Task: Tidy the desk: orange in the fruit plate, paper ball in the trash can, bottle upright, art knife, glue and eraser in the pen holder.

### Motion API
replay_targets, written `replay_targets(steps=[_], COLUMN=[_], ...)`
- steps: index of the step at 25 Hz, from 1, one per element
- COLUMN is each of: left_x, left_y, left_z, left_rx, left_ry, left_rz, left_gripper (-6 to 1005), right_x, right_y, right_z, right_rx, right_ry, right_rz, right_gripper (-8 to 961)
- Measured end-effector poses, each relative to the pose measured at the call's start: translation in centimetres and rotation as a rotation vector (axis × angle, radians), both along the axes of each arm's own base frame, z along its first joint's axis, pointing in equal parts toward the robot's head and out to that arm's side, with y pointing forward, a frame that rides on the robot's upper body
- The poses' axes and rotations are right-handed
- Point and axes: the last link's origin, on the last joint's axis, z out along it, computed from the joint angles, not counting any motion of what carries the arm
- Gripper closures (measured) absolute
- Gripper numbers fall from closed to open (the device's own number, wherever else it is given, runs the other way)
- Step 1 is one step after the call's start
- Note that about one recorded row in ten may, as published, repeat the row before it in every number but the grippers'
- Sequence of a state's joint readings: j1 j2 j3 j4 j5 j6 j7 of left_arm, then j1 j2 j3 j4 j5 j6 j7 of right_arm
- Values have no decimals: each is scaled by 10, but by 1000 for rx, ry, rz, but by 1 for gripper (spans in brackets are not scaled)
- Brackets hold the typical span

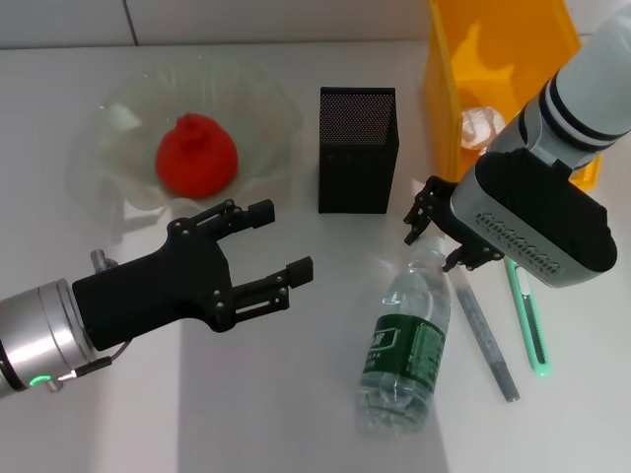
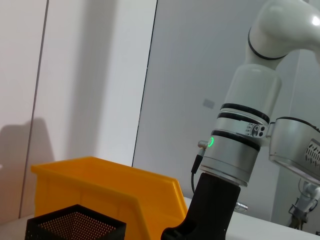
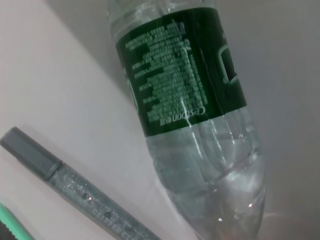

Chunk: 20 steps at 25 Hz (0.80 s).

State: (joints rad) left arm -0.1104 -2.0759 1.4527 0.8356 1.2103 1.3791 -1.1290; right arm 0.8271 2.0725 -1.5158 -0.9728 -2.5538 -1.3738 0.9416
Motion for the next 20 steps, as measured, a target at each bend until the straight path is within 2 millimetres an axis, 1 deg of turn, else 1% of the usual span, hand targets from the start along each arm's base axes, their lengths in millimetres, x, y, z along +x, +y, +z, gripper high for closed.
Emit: replay_targets(steps=[5,7,15,16,17,18,20], left_x=[1,1,2,2,2,2,1], left_y=[1,1,3,3,3,3,3], left_z=[1,1,3,4,5,5,6], left_rx=[2,3,10,11,14,14,17], left_ry=[0,0,0,-1,-1,-1,0], left_rz=[-4,-6,-12,-13,-13,-13,-14], left_gripper=[199,199,199,199,199,199,199], right_x=[2,1,-5,-7,-12,-12,-15], right_y=[1,1,0,0,0,0,0], right_z=[-1,0,4,7,14,14,21], right_rx=[3,7,7,6,4,4,7], right_ry=[-2,2,29,44,76,76,100], right_rz=[-4,-8,-26,-37,-59,-59,-76], right_gripper=[396,531,531,531,531,531,531])
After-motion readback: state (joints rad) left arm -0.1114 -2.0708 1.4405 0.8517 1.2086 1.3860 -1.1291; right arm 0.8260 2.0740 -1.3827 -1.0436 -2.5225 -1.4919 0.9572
